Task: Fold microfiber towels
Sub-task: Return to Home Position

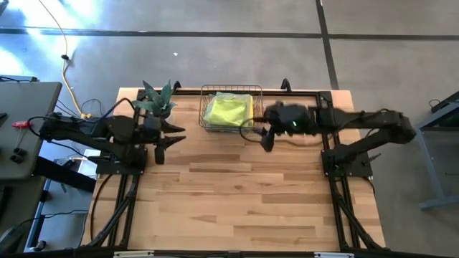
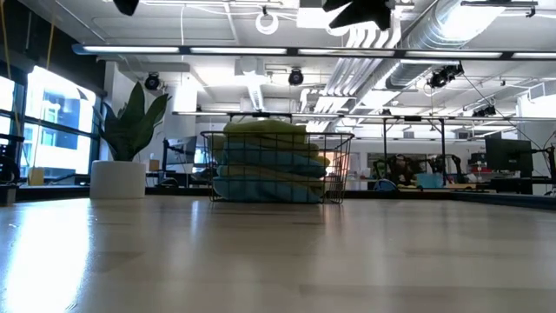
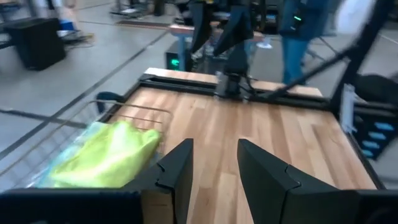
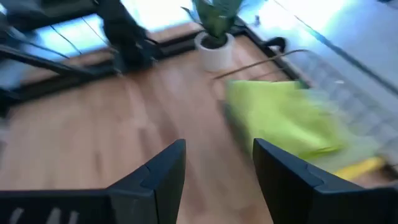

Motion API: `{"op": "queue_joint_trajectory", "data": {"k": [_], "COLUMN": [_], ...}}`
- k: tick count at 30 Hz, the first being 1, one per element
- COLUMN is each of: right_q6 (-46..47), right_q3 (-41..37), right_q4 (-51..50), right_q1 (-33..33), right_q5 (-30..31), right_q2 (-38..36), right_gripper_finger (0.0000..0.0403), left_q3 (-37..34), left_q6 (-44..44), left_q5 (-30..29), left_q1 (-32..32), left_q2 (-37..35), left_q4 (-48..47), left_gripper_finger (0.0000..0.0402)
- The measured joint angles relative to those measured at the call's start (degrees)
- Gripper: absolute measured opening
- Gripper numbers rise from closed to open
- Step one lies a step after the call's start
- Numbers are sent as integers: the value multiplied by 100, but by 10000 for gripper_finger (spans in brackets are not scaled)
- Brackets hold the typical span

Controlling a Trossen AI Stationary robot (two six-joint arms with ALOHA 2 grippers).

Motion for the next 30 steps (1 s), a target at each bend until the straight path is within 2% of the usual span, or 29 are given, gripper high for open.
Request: {"op": "queue_joint_trajectory", "data": {"k": [6, 13, 20, 30], "right_q6": [1065, 1708, 2189, 2163], "right_q3": [-2020, -3574, -4471, -5218], "right_q4": [2221, 4107, 4996, 5788], "right_q1": [593, 1296, 1770, 2064], "right_q5": [114, 1382, 2234, 2303], "right_q2": [-717, -879, -879, -879], "right_gripper_finger": [181, 181, 181, 181], "left_q3": [-536, -1332, -2213, -3169], "left_q6": [251, -52, -532, -1144], "left_q5": [792, 1140, 1243, 1231], "left_q1": [0, -2, -2, -2], "left_q2": [-11, -184, -467, -573], "left_q4": [753, 1452, 2509, 3744], "left_gripper_finger": [115, 115, 115, 115]}}
